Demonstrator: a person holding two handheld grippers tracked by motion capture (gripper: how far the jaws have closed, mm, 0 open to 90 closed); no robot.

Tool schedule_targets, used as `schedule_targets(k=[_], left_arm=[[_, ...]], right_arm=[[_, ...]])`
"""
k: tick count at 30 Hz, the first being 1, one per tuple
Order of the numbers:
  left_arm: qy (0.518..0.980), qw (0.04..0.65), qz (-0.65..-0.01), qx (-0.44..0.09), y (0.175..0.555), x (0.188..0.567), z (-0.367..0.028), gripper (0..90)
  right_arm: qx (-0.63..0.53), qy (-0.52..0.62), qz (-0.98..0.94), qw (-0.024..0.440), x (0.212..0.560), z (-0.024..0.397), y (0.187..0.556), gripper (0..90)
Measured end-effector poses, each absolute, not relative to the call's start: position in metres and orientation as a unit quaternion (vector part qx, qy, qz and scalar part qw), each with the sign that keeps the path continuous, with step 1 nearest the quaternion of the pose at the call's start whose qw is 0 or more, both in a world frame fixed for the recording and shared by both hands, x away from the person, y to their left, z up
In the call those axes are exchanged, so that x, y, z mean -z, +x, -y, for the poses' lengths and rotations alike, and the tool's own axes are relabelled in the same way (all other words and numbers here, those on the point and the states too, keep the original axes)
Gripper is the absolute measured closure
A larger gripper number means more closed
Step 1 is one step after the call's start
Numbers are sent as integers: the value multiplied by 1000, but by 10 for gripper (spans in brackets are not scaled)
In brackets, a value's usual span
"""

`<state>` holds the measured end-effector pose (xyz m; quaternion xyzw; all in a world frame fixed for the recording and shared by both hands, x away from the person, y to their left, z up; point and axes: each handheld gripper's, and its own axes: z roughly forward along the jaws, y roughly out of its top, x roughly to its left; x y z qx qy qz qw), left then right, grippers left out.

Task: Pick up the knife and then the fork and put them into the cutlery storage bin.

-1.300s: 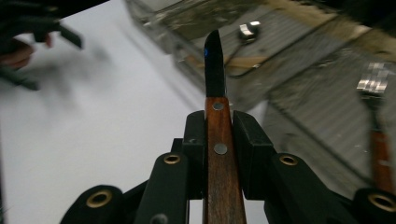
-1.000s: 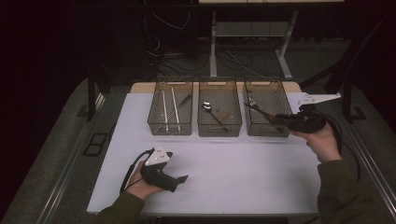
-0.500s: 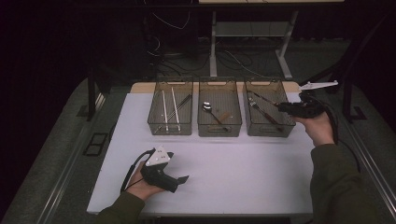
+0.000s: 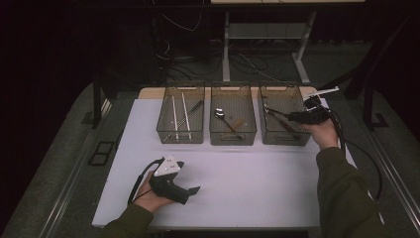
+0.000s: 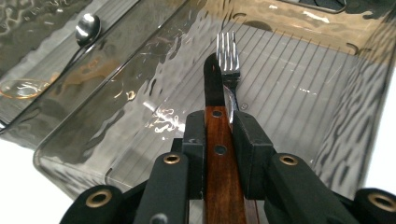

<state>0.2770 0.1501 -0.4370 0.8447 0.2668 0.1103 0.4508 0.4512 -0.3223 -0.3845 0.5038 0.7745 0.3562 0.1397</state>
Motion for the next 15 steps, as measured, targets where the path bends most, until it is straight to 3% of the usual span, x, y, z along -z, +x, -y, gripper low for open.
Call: schedule_targets(k=[15], left_arm=[[845, 450, -267, -109, 277, 438, -150, 0]], right_arm=[[-335, 508, -781, 138, 398, 309, 465, 753]])
